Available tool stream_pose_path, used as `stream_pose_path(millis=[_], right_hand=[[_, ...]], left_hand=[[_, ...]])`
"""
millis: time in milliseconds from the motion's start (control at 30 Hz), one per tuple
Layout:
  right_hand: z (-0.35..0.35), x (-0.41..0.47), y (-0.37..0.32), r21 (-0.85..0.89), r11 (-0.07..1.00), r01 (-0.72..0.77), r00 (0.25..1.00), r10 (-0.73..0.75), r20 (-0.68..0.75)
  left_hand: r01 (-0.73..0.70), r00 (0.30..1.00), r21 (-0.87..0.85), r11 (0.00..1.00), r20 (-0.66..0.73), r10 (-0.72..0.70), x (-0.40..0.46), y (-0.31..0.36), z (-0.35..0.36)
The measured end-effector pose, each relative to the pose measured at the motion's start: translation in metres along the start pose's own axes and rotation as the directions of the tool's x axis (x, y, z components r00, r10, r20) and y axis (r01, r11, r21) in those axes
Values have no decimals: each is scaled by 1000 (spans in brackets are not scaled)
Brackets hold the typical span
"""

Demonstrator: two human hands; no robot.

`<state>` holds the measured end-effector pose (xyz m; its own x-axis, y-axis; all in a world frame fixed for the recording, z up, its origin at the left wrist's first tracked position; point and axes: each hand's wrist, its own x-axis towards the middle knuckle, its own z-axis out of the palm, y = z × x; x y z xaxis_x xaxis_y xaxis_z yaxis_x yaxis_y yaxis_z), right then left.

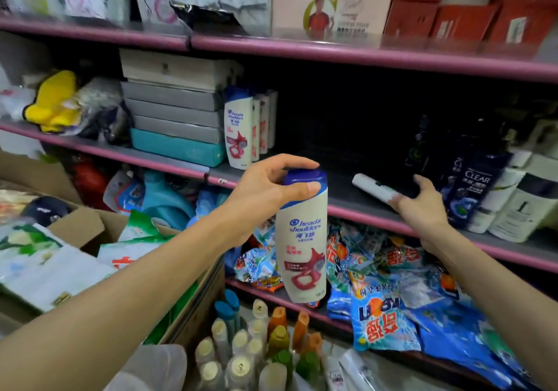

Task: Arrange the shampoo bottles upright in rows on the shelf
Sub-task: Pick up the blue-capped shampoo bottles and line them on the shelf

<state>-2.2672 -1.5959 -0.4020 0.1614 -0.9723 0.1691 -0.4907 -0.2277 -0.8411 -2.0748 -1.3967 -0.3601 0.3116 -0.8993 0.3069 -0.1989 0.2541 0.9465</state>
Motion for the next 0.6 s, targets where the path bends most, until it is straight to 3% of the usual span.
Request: stream_pose_path(millis=[33,100,167,200,233,367,500,600], right_hand=[[0,-10,-8,85,995,47,998,-51,46],[2,-41,-24,253,962,104,945,-175,278],[9,-75,-37,295,948,117,781,-271,563],[14,-90,-42,298,944,141,717,-305,626],[21,-100,-44,310,935,173,705,-337,624],[42,-114,-58,370,914,168,801,-345,489],[53,-112,-75,413,895,170,787,-376,490],[69,-107,-85,363,908,211,790,-377,484]], left_hand=[[-7,1000,3,1000,-7,7,1,2,1],[-34,999,13,999,-26,35,6,6,3],[-79,996,32,996,-46,81,9,8,7],[-102,993,36,994,-53,103,11,9,9],[-119,991,37,992,-61,121,12,10,12],[-166,981,90,982,-90,174,19,14,15],[-251,953,216,944,-113,280,24,16,5],[-224,956,234,946,-135,260,23,4,-18]])
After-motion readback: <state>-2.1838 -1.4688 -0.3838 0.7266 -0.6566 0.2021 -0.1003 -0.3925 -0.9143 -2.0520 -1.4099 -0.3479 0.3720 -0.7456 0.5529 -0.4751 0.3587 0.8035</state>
